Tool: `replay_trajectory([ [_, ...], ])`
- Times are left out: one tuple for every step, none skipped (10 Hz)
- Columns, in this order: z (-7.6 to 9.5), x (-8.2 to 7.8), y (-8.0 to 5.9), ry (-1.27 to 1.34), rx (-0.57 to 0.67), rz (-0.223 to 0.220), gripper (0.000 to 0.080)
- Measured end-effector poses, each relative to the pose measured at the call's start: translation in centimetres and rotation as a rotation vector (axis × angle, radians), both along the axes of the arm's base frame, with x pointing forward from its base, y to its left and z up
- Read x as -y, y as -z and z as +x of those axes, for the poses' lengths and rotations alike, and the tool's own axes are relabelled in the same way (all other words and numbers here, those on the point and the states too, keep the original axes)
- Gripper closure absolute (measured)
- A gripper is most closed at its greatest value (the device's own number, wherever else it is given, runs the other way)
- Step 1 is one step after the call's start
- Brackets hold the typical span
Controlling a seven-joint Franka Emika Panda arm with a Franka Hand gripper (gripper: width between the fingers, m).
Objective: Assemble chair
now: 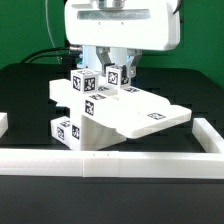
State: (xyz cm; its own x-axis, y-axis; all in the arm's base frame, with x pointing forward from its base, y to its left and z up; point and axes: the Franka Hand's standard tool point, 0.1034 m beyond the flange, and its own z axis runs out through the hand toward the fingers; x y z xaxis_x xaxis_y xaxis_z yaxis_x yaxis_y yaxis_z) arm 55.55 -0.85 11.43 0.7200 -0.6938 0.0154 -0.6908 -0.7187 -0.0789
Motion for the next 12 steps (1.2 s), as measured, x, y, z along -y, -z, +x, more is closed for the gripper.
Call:
replay_trajectory([
  [0.09, -0.21, 0.0, 0.08, 0.004, 0.008, 0.0515],
  [0.18, -0.35, -0.01, 0.142, 0.008, 0.015, 0.0515],
  [0.22, -0.48, -0.01, 0.194, 0.007, 0.025, 0.0515],
  [0.26, -0.6, -0.03, 0.329, 0.003, 0.05, 0.0515],
  [0.34, -0.6, -0.05, 0.404, 0.003, 0.067, 0.0515],
  [0.39, -0.66, -0.07, 0.461, 0.001, 0.08, 0.0515],
  [0.38, -0.68, -0.04, 0.451, 0.002, 0.079, 0.0515],
  [0.33, -0.73, -0.02, 0.407, -0.002, 0.075, 0.0432],
  [0.46, -0.92, -0.15, 0.375, -0.01, 0.076, 0.0248],
  [0.62, -0.86, -0.26, 0.336, -0.004, 0.074, 0.0248],
  [0.59, -0.83, -0.23, 0.231, 0.003, 0.065, 0.0171],
  [0.59, -0.83, -0.23, 0.144, 0.009, 0.059, 0.0155],
])
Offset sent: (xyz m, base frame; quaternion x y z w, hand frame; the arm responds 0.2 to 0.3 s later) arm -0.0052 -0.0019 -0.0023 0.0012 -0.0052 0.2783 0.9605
